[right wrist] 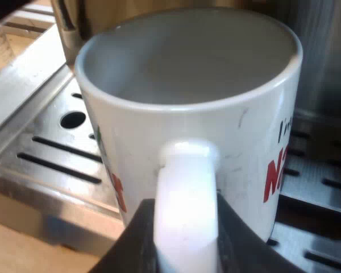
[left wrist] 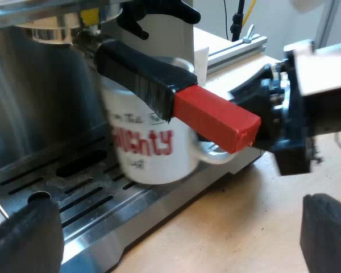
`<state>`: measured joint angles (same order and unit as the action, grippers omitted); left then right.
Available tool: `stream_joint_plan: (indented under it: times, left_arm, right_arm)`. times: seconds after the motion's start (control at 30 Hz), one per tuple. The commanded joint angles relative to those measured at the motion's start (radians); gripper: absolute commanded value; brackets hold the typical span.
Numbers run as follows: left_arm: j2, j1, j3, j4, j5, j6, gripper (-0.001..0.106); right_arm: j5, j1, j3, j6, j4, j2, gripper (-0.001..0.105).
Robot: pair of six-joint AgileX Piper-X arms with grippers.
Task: Remove mug from coffee machine
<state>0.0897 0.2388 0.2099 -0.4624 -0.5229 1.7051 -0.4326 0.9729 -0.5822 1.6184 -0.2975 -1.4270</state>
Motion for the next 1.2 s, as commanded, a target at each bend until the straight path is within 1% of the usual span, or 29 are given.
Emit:
stream_joint_plan:
  times: [0.03, 0.1, 0.23, 0.3, 0.37, 0.5, 0.6, 0.63, 0.67, 0.77, 0.83, 0.9, 0.93, 0.97, 1.0, 1.03, 1.07, 1.1, 1.13, 1.2]
  left_arm:
    - [-0.003, 0.003, 0.002, 0.019, -0.012, 0.002, 0.086]
    - [-0.003, 0.003, 0.002, 0.019, -0.012, 0.002, 0.086]
    - [-0.003, 0.003, 0.002, 0.019, -0.018, 0.002, 0.086]
    - [-0.003, 0.003, 0.002, 0.019, -0.050, 0.002, 0.086]
    - [-0.003, 0.003, 0.002, 0.024, -0.099, 0.002, 0.086]
    - [-0.003, 0.010, 0.002, 0.043, -0.111, 0.009, 0.086]
    - [-0.003, 0.039, 0.002, 0.051, -0.127, 0.047, 0.086]
    - [-0.003, 0.063, 0.002, 0.050, -0.139, 0.049, 0.086]
    - [-0.003, 0.086, 0.002, 0.055, -0.143, 0.048, 0.086]
    - [-0.003, 0.140, 0.002, 0.072, -0.145, 0.048, 0.086]
    - [-0.003, 0.165, 0.002, 0.075, -0.149, 0.048, 0.086]
    - [-0.003, 0.173, 0.002, 0.075, -0.151, 0.048, 0.086]
    - [-0.003, 0.214, 0.002, 0.076, -0.168, 0.048, 0.086]
    - [-0.003, 0.234, 0.002, 0.080, -0.169, 0.048, 0.086]
    - [-0.003, 0.251, 0.002, 0.082, -0.169, 0.048, 0.086]
    - [-0.003, 0.269, 0.002, 0.085, -0.169, 0.048, 0.086]
    - [-0.003, 0.284, 0.002, 0.088, -0.169, 0.048, 0.086]
    - [-0.003, 0.290, 0.002, 0.090, -0.169, 0.048, 0.086]
    - [-0.003, 0.307, 0.002, 0.094, -0.169, 0.048, 0.086]
    - [-0.003, 0.328, 0.002, 0.099, -0.169, 0.048, 0.086]
  right_arm:
    - [-0.018, 0.010, 0.024, -0.007, -0.027, 0.061, 0.000]
    - [-0.020, 0.021, 0.041, -0.007, -0.027, 0.085, 0.000]
    - [-0.097, 0.073, 0.084, -0.007, -0.027, 0.159, 0.000]
    - [-0.127, 0.094, 0.097, -0.007, -0.027, 0.187, 0.000]
    - [-0.159, 0.123, 0.121, -0.007, -0.027, 0.222, 0.000]
    - [-0.201, 0.169, 0.157, -0.007, -0.027, 0.267, 0.000]
    - [-0.230, 0.197, 0.175, -0.007, -0.027, 0.292, 0.000]
    - [-0.264, 0.228, 0.196, -0.007, -0.027, 0.320, 0.000]
    - [-0.276, 0.243, 0.206, -0.009, -0.027, 0.332, 0.000]
    - [-0.326, 0.287, 0.219, -0.029, -0.003, 0.372, 0.000]
    - [-0.355, 0.309, 0.223, -0.029, -0.002, 0.388, 0.000]
    - [-0.364, 0.316, 0.225, -0.029, -0.002, 0.397, 0.000]
    - [-0.364, 0.319, 0.225, -0.029, -0.002, 0.400, 0.000]
    - [-0.379, 0.324, 0.225, -0.029, 0.001, 0.404, 0.000]
    - [-0.443, 0.348, 0.224, -0.029, 0.033, 0.426, 0.000]
    - [-0.464, 0.348, 0.224, -0.035, 0.054, 0.430, 0.000]
    - [-0.494, 0.348, 0.224, -0.061, 0.068, 0.429, 0.000]
    - [-0.507, 0.346, 0.224, -0.066, 0.071, 0.429, 0.000]
    - [-0.540, 0.346, 0.224, -0.096, 0.086, 0.429, 0.000]
    - [-0.613, 0.346, 0.224, -0.130, 0.119, 0.429, 0.000]
